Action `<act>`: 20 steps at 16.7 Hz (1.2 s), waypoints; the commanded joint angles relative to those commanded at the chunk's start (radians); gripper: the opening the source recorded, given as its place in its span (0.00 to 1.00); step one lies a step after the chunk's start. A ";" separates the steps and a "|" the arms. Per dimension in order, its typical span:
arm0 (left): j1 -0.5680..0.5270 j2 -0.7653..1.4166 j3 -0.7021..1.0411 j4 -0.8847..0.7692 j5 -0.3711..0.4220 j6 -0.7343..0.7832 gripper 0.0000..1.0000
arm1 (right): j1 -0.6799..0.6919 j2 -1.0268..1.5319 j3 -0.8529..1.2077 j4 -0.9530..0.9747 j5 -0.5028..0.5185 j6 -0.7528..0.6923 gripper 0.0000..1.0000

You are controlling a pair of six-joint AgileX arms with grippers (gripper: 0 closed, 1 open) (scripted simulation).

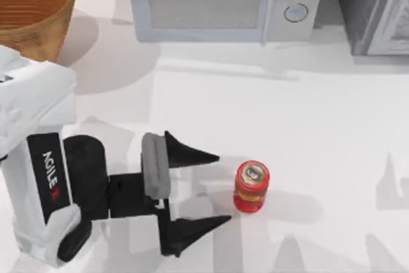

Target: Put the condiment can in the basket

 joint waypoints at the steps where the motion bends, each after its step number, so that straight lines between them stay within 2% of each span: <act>1: -0.001 0.004 0.001 0.003 0.002 0.000 1.00 | 0.000 0.000 0.000 0.000 0.000 0.000 1.00; 7: -0.011 0.006 0.011 -0.003 -0.011 -0.004 1.00 | 0.000 0.000 0.000 0.000 0.000 0.000 1.00; 14: -0.172 0.065 0.169 -0.060 -0.166 -0.053 1.00 | 0.000 0.000 0.000 0.000 0.000 0.000 1.00; 19: -0.191 0.072 0.186 -0.067 -0.184 -0.057 1.00 | 0.000 0.000 0.000 0.000 0.000 0.000 1.00; 20: -0.191 0.072 0.186 -0.067 -0.184 -0.057 0.92 | 0.000 0.000 0.000 0.000 0.000 0.000 1.00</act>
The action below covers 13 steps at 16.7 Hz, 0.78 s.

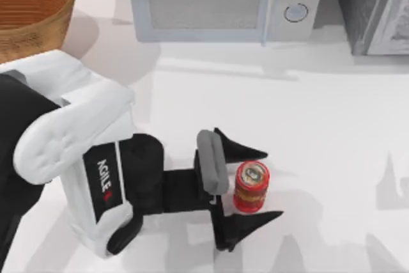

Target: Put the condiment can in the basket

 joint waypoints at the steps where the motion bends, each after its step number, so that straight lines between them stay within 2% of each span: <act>1: 0.000 0.000 0.000 0.000 0.000 0.000 0.85 | 0.000 0.000 0.000 0.000 0.000 0.000 1.00; 12: 0.000 0.000 0.000 0.000 0.000 0.000 0.02 | 0.000 0.000 0.000 0.000 0.000 0.000 1.00; 13: 0.000 0.000 0.000 0.000 0.000 0.000 0.00 | 0.000 0.000 0.000 0.000 0.000 0.000 1.00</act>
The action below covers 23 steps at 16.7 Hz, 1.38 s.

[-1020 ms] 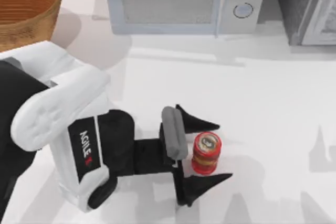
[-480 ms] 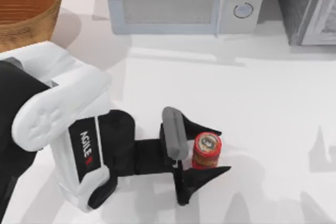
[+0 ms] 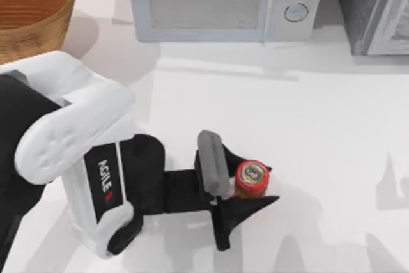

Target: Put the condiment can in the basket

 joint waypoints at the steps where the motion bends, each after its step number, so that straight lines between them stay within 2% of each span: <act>1: 0.000 0.000 0.000 0.000 0.000 0.000 0.00 | 0.000 0.000 0.000 0.000 0.000 0.000 1.00; 9: 0.002 -0.002 -0.001 -0.001 0.001 0.001 0.00 | 0.000 0.000 0.000 0.000 0.000 0.000 1.00; 12: 0.046 -0.034 0.049 -0.063 0.034 0.022 0.00 | 0.000 0.000 0.000 0.000 0.000 0.000 1.00; 16: 0.200 -0.115 0.202 -0.271 0.122 0.071 0.00 | 0.000 0.000 0.000 0.000 0.000 0.000 1.00; 23: 0.618 -0.251 0.572 -0.818 0.308 0.168 0.00 | 0.000 0.000 0.000 0.000 0.000 0.000 1.00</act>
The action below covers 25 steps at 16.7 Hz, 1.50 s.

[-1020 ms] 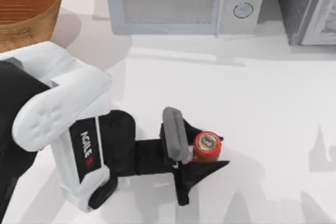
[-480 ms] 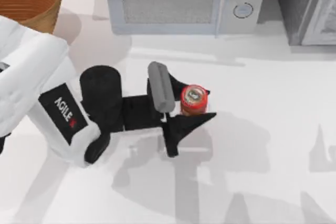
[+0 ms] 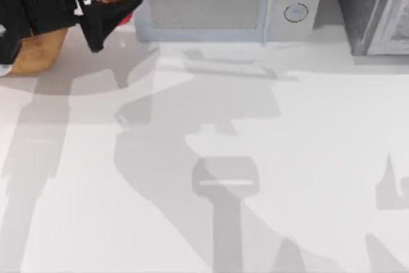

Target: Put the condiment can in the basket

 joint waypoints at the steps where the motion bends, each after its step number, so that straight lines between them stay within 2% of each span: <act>1: 0.062 -0.013 0.054 -0.084 0.023 0.012 0.00 | 0.000 0.000 0.000 0.000 0.000 0.000 1.00; 6: 0.342 -0.038 0.278 -0.463 0.108 0.055 0.00 | 0.000 0.000 0.000 0.000 0.000 0.000 1.00; 10: 0.474 -0.037 0.377 -0.632 0.143 0.072 0.00 | 0.000 0.000 0.000 0.000 0.000 0.000 1.00; 17: 0.486 -0.031 0.388 -0.646 0.143 0.073 0.00 | 0.000 0.000 0.000 0.000 0.000 0.000 1.00; 25: 0.398 0.046 0.402 -0.491 0.061 -0.013 0.00 | 0.000 0.000 0.000 0.000 0.000 0.000 1.00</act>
